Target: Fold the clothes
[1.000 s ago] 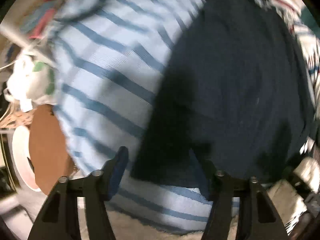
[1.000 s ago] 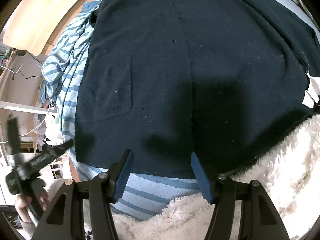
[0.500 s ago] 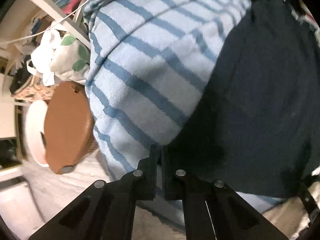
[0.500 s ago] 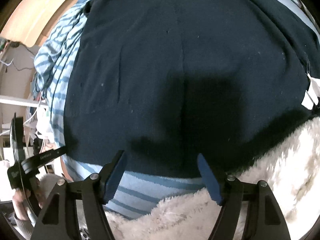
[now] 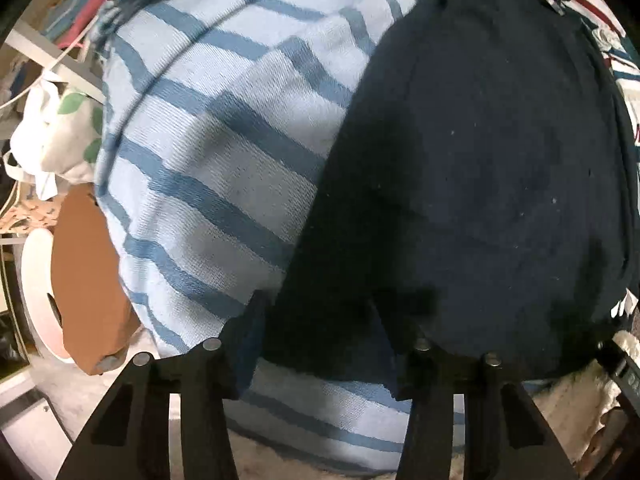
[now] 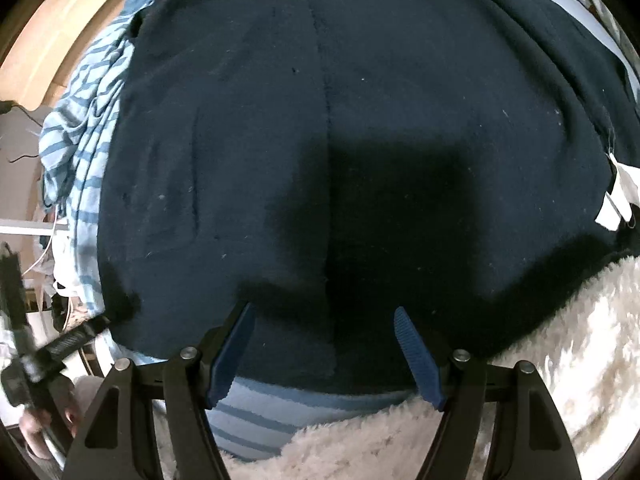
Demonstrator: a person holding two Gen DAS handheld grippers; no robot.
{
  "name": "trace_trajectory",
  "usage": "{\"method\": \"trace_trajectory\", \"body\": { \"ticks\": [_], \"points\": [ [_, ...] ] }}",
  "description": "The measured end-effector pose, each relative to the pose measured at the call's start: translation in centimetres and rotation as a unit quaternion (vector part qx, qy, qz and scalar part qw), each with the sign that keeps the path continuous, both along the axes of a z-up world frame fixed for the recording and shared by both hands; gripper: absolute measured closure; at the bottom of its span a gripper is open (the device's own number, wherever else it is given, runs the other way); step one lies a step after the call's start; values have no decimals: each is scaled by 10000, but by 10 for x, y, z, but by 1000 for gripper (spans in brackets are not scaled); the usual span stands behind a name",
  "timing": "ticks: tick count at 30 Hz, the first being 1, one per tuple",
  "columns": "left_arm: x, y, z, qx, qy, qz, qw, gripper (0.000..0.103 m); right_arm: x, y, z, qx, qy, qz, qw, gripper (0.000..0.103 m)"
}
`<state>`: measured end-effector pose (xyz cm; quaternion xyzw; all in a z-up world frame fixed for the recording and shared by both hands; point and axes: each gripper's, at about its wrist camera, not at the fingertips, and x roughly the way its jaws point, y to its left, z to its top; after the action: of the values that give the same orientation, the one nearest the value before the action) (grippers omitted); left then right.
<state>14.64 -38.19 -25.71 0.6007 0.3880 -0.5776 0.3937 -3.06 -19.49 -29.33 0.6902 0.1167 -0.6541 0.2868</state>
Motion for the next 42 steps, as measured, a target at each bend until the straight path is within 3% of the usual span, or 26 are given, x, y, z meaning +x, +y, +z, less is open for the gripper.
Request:
{"method": "trace_trajectory", "body": {
  "ticks": [5,6,8,9,10,11,14,16,17,18,19,20,22,27,29,32,34,35,38,42],
  "points": [
    [6,-1,4,-16,-54,153,9999,51,-21,-5,-18,27,-302,-22,9995,28],
    [6,-2,5,-4,-43,168,9998,51,-24,-4,-19,26,-344,-24,9994,34],
    [7,-2,5,8,-68,215,9997,48,-25,-3,-15,36,-316,154,9994,64],
    [8,-2,5,8,-86,232,9997,47,-24,-2,-13,23,-313,266,9992,70],
    [8,-2,6,9,-103,249,9996,45,-23,0,-12,-5,-357,379,9986,85],
    [8,-2,6,3,-141,265,9995,41,-20,1,-11,-2,-456,492,9977,92],
    [12,-2,7,-16,-298,375,9989,23,-8,0,-17,481,-219,870,9948,94],
    [15,-4,7,13,-348,466,9983,22,-5,-1,-17,627,-140,939,9935,93],
    [17,-4,9,38,-306,506,9982,22,-4,-1,-15,624,-159,915,9937,87],
    [19,-4,10,48,-283,528,9982,22,-2,-1,-9,568,-227,869,9943,79],
    [20,-4,11,58,-267,549,9981,22,0,-2,-4,482,-289,856,9947,59],
    [20,-4,12,62,-268,556,9981,22,4,-4,1,337,-340,908,9947,47],
    [20,-4,14,55,-290,555,9980,22,10,-8,3,254,-387,1038,9935,41],
    [23,-2,21,25,-247,558,9981,22,27,-16,-19,758,-143,1396,9872,43],
    [24,-2,23,46,-211,577,9981,22,37,-18,-15,811,-10,1721,9817,67],
    [26,-1,27,52,-193,617,9979,22,50,-18,-11,917,-69,2118,9730,70],
    [27,0,30,19,-186,615,9979,22,53,-15,-6,953,-212,2096,9729,65],
    [27,1,34,-31,-175,608,9980,22,54,-13,1,787,-273,1975,9767,52],
    [30,10,51,-241,-114,706,9971,22,57,-1,34,-39,-325,1681,9852,37],
    [37,39,89,-635,408,1074,9913,23,53,27,73,-1011,-260,1390,9848,32]
  ]
}}
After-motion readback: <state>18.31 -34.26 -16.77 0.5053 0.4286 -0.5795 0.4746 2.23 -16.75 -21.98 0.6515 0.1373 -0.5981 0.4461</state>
